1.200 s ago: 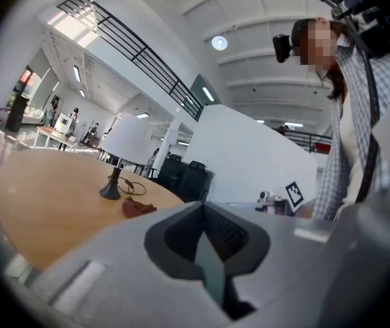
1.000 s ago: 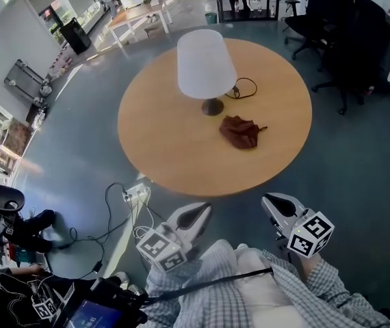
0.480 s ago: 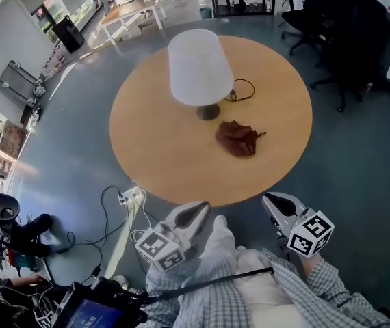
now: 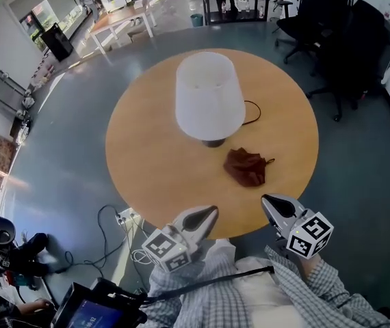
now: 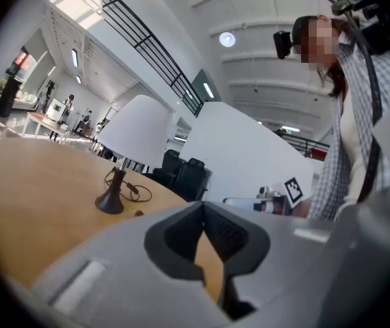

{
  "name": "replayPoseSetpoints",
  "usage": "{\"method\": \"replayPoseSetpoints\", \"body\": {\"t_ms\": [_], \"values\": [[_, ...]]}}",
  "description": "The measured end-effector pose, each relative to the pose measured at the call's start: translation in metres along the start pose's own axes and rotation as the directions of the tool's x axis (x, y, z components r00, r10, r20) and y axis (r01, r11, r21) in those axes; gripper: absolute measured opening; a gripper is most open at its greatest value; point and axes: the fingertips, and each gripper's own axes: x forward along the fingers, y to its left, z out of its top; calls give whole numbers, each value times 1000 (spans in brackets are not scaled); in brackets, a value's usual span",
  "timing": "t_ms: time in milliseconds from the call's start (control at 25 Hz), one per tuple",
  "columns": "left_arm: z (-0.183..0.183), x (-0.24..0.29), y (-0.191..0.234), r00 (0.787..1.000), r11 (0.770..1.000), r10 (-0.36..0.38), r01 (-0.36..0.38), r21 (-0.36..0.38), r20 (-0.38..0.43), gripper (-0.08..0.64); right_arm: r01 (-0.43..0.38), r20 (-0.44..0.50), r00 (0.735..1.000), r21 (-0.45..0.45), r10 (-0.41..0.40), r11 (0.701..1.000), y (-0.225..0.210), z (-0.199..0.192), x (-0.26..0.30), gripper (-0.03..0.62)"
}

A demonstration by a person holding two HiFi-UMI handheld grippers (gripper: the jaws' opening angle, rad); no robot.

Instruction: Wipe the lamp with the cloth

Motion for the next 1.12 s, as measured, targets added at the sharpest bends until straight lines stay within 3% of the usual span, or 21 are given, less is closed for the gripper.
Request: {"method": "replayPoseSetpoints", "body": {"t_ms": [160,360,520,760,1120], "values": [[1,6,22,999,999,-33,32,-30,-13,-3,37,-7,999,-8,-37,999,-10,4,20,5],[8,16,44,1000,997,-23,24,-75,3,-3,52,-40,998,-18,-52,999,-19,4,34,5],[21,24,62,998,984,15,-4,-178,61,-3,29,-66,997,-18,-30,999,-23,5,47,5],[38,37,105,963,908,83,32,-417,256,19,-10,-75,997,-31,8,999,-39,17,66,5],[42,74,152,922,826,82,150,-543,379,202,-49,-98,994,-48,44,998,-52,26,82,5]]}}
